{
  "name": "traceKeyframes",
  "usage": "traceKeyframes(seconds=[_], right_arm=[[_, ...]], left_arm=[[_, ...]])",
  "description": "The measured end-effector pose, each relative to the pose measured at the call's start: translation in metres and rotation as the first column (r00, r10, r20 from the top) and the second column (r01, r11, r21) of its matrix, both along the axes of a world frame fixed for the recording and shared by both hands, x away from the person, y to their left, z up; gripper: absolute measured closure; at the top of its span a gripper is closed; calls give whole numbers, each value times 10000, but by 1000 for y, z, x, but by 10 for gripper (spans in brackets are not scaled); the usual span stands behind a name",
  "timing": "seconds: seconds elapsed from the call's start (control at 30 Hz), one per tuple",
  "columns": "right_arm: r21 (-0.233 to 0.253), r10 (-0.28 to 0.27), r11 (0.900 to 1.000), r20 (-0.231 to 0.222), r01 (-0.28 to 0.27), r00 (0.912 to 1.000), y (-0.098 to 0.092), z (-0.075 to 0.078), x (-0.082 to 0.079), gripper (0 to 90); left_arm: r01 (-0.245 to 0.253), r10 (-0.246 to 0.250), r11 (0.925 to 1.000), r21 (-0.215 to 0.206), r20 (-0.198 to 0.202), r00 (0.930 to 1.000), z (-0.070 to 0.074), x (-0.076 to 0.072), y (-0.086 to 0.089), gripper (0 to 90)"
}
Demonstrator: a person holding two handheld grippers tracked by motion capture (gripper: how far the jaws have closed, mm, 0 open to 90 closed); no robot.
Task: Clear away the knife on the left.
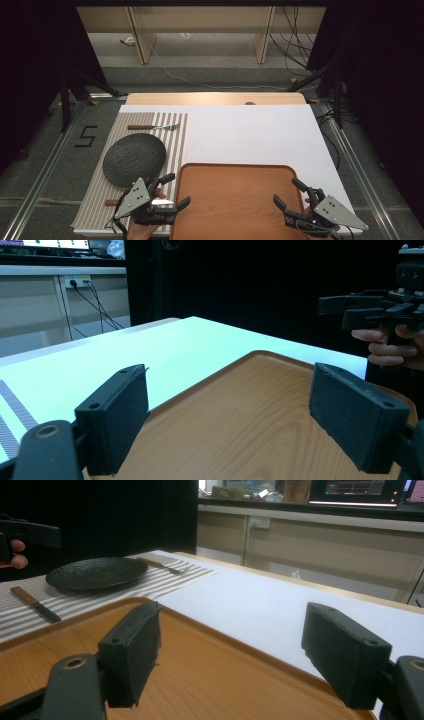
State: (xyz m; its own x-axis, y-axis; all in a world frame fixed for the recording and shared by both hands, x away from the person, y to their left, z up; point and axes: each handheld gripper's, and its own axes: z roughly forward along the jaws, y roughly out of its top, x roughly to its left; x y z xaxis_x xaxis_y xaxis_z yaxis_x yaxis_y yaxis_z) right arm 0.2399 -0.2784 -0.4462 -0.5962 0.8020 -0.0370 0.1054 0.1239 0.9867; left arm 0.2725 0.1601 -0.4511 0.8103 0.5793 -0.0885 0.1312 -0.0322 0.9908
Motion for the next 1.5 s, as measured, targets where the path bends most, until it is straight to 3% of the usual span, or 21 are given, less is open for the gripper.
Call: traceKeyframes(seconds=[0.4,0.73,0.8,1.0,1.1,1.13,1.2,1.27,1.33,1.37,1.4,1.43,1.5], right_arm=[[-48,40,10000,-20,-40,10000,0,0,0,247],[-45,64,10000,-20,-64,10000,0,0,0,247],[-69,52,10000,-31,-52,10000,1,0,0,248],[-60,52,10000,-29,-52,10000,0,0,0,248],[-99,71,9999,-61,-72,10000,0,0,0,248],[-83,60,9999,-42,-60,10000,1,0,0,248],[-80,51,10000,-35,-52,10000,1,0,0,248],[-60,52,10000,-33,-52,10000,1,0,0,248],[-73,43,10000,-49,-43,10000,1,-1,0,248],[-83,50,10000,-61,-50,10000,1,-1,0,248],[-83,50,10000,-61,-50,10000,1,-1,0,248],[-86,61,9999,-52,-61,10000,1,-1,0,248],[-78,52,10000,-55,-53,10000,1,-1,0,248]], left_arm=[[228,-223,9976,658,-92,9997,9,4,6,158],[89,-86,9971,762,-44,10000,17,6,17,160],[-76,73,9953,965,39,10000,20,7,22,161],[63,-41,9880,1543,-144,9999,27,10,30,161],[212,-132,9754,2194,-381,9992,30,13,34,160],[212,-132,9754,2194,-381,9992,30,13,34,161],[293,-151,9608,2758,-536,9984,31,15,38,161],[251,-51,9386,3440,-588,9983,32,16,41,161],[258,0,9226,3850,-666,9978,33,17,45,160],[272,21,9180,3956,-732,9973,33,17,47,161],[272,21,9180,3956,-732,9973,33,17,47,160],[302,68,9100,4136,-876,9961,34,18,50,160],[328,104,9011,4323,-971,9952,33,19,53,160]])
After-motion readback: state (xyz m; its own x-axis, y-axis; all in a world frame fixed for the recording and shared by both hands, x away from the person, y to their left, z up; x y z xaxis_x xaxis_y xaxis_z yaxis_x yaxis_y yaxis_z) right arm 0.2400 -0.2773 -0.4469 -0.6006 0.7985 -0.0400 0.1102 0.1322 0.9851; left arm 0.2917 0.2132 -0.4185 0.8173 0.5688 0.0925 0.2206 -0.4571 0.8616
